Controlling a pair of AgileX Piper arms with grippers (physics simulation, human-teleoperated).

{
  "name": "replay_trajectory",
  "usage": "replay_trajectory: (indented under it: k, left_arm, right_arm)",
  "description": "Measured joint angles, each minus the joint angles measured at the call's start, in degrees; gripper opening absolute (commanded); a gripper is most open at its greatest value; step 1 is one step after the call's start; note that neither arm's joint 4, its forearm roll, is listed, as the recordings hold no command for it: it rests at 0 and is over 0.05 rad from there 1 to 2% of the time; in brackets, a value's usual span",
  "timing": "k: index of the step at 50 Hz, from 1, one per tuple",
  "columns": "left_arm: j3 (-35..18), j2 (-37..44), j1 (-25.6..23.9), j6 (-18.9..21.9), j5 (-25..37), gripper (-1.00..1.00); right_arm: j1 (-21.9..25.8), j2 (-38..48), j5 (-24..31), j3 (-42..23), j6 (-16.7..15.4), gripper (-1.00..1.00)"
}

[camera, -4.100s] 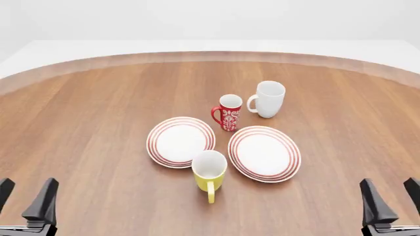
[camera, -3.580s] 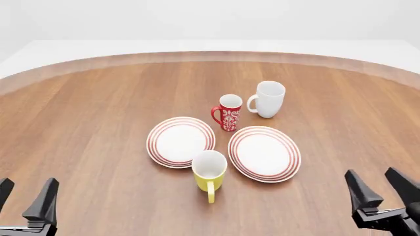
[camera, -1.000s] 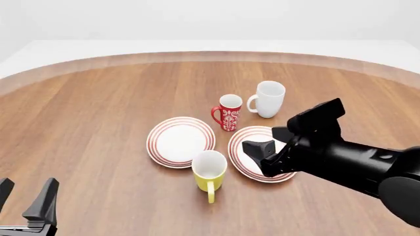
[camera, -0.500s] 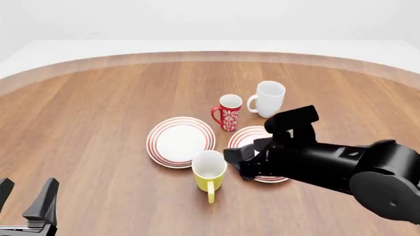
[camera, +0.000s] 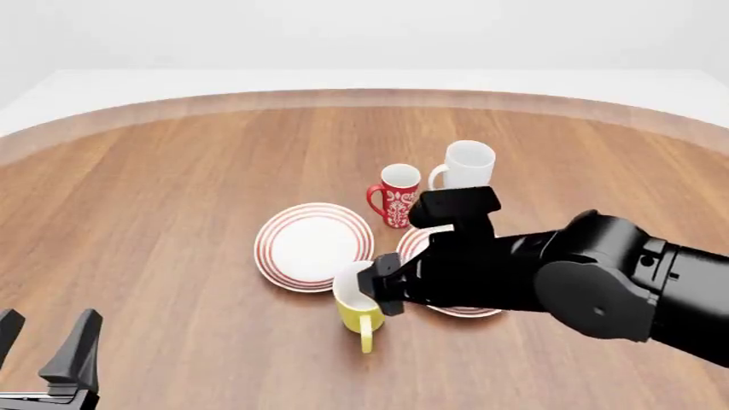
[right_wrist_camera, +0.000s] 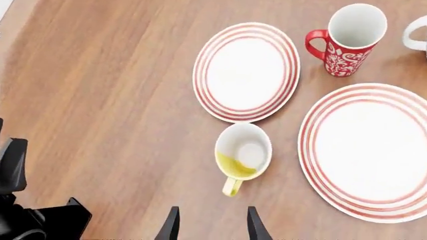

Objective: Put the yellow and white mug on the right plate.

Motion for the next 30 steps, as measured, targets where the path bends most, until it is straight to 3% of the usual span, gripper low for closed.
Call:
replay_trajectory:
  k: [14,30]
  left_arm:
    - [0.0,0.0,0.0,0.0,0.0,1.00]
    - [0.0,0.0,0.0,0.0,0.0,1.00]
  right_arm:
    - [-0.2,2.9,6.6,-5.5,1.2,1.00]
    - [-0.3,9.5,3.5,-7.1,6.3,1.00]
